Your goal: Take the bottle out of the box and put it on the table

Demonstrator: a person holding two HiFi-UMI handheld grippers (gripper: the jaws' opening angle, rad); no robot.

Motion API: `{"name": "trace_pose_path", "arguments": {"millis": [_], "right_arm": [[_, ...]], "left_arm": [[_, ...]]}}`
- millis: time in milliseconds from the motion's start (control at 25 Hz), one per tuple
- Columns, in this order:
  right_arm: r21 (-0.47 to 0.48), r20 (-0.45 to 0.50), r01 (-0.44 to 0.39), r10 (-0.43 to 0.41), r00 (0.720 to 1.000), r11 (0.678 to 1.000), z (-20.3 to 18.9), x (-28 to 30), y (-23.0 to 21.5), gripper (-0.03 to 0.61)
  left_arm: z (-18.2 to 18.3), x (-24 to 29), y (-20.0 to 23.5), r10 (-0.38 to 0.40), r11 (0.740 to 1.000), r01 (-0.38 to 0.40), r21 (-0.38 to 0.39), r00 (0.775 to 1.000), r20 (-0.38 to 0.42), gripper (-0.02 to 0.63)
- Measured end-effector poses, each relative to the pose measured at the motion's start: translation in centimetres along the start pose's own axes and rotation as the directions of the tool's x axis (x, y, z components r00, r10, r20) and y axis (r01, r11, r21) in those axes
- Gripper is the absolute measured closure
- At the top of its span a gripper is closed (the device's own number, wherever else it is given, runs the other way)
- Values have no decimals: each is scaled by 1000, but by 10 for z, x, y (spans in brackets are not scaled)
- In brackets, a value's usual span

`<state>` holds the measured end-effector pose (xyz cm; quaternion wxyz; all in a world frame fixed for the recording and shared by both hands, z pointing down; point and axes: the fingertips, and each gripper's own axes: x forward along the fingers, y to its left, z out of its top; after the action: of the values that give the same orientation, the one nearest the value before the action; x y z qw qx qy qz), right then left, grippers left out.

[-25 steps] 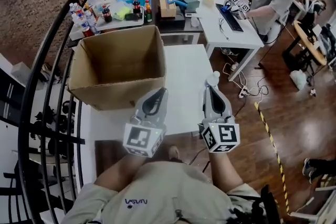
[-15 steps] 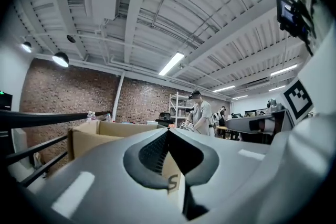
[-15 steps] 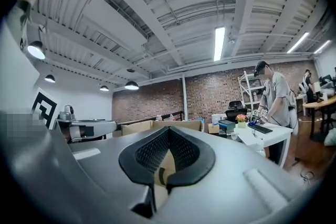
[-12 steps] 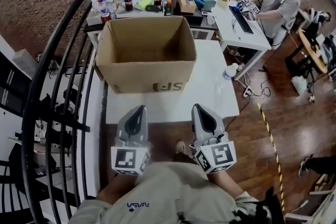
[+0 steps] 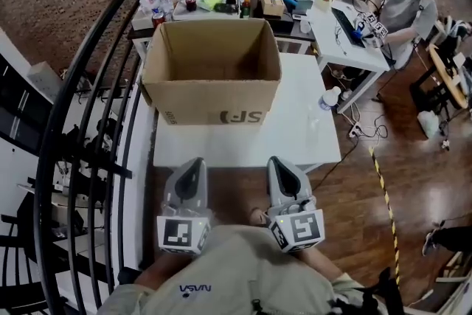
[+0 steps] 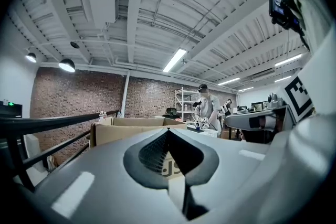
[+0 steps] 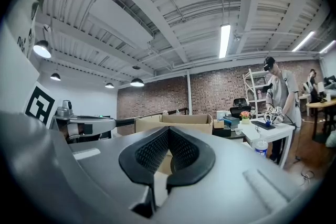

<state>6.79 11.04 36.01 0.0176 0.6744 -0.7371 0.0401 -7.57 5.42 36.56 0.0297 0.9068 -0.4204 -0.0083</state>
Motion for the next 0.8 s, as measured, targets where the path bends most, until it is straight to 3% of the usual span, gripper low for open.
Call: {"name": "trace_pose_path", "arguments": {"millis": [360, 800], "right_arm": [[-16, -5, -22, 22, 1000, 1000, -8, -3, -21, 578], [-32, -4, -42, 42, 999, 999, -5, -5, -21, 578]], "left_arm": [[-14, 4, -25, 9, 999, -8, 36, 1000, -23, 614], [-18, 5, -29, 22, 1000, -22, 15, 999, -34, 614]]}}
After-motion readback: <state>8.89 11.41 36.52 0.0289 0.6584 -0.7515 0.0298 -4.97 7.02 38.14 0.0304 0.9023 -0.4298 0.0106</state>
